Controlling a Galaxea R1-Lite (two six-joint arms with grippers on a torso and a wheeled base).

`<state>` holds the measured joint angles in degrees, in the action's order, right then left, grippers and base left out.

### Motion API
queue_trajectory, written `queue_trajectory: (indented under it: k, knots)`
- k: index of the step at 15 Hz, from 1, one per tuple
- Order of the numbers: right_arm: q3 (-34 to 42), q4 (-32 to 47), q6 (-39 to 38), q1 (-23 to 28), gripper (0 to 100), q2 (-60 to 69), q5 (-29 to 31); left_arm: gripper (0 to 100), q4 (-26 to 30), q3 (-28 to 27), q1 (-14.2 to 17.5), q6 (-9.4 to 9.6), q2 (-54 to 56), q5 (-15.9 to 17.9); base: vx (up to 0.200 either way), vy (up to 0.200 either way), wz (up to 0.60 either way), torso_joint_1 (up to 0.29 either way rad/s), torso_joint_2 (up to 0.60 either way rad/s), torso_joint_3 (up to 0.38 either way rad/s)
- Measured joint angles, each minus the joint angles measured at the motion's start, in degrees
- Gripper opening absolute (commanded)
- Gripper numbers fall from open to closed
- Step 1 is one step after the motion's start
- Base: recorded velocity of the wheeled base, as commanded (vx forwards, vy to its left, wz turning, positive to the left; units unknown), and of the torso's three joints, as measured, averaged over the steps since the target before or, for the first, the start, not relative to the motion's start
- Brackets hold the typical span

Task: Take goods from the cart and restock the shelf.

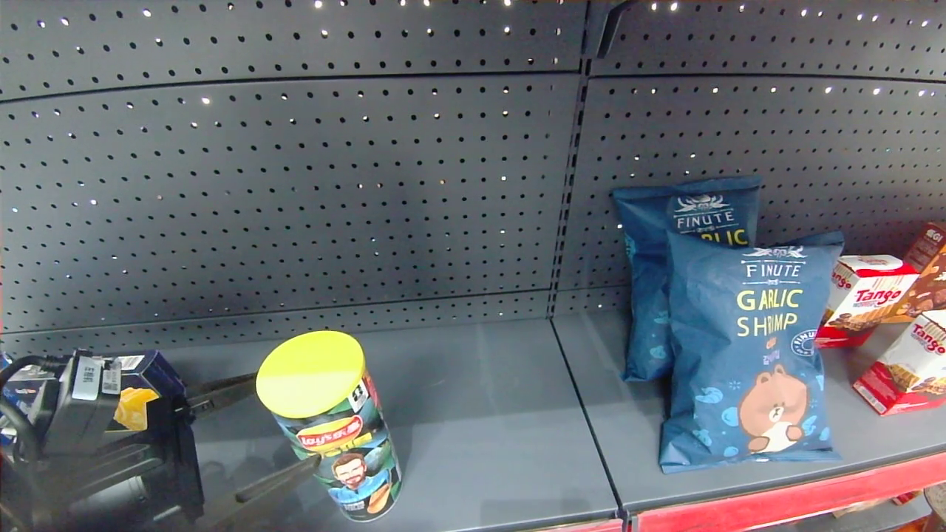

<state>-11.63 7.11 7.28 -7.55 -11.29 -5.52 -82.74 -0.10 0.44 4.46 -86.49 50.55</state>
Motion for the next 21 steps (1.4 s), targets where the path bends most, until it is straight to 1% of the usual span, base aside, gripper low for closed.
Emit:
queue_trajectory:
  k: [4,6,14,18,19,21]
  knots:
    - [0.0,0.0,0.0,0.0,0,0.02,0.0,100,0.0,-0.06,2.17,0.07,-0.5,-0.09,0.0,0.0,0.0,0.0,0.0,0.0]
    - [0.02,0.0,0.0,0.0,0,-0.01,0.0,100,0.0,-0.06,2.72,0.1,-0.88,-0.11,0.0,0.0,0.0,0.0,0.0,0.0]
    - [0.37,0.02,-0.71,-0.06,0,-0.06,0.0,100,-0.02,-0.09,3.89,0.11,-1.46,-0.11,0.0,0.0,0.0,0.0,0.0,0.0]
    - [0.45,0.0,-0.82,-0.16,0,-0.09,0.02,100,-0.22,-0.72,3.58,0.1,-0.99,0.07,0.0,0.0,0.0,0.0,0.0,0.0]
    - [0.55,0.0,-0.83,-0.22,0,-0.09,-0.06,100,-0.24,-1.06,3.25,-0.15,-0.41,0.11,0.0,0.0,0.0,0.0,0.0,0.0]
    - [0.77,0.0,-0.82,-0.33,0,-0.06,-0.06,100,-0.24,-1.48,2.45,-1.84,1.46,0.16,0.0,0.0,0.0,0.0,0.0,0.0]
